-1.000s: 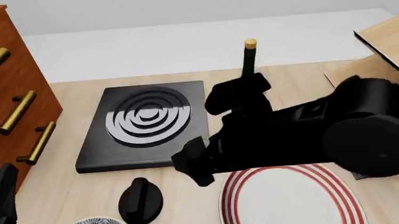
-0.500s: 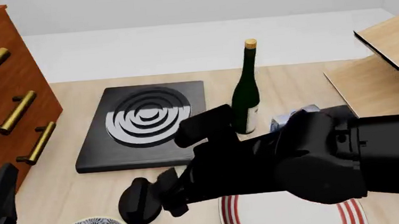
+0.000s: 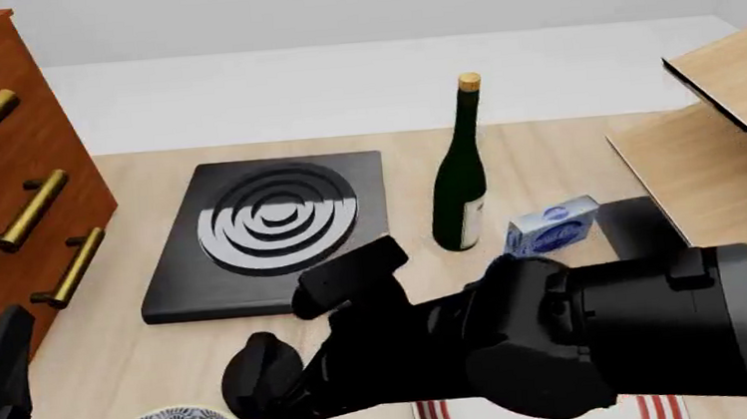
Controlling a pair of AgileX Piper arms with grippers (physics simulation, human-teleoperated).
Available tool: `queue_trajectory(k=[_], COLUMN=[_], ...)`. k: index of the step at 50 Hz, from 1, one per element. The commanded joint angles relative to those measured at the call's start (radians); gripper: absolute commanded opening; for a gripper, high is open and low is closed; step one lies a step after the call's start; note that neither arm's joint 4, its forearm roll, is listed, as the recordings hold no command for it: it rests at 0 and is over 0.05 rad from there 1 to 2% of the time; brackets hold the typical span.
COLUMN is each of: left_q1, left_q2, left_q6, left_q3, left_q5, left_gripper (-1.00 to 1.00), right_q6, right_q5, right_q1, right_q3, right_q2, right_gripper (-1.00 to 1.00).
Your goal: Pick up the akita bowl and put it on the plate.
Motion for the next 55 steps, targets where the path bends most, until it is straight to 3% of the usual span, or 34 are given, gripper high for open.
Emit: queue_trajectory(k=[1,19,55], left_q1=[0.0,0.0,0.0], left_q2=[0.0,0.0,0.0], left_q6=[0.0,0.0,0.0], left_q3=[0.0,0.0,0.0], left_q5=[0.0,0.0,0.0], left_gripper=[1.0,1.0,1.0], right_q6=[0.01,-0.008,0.039], right_q5=[-0.024,-0.026,-0.156], right_q1=[0.03,0.04,0.126], right_q3=[-0.019,-0.102,-0.071], right_q2=[0.053,0.146,0.304], right_gripper=[1.0,1.0,1.0])
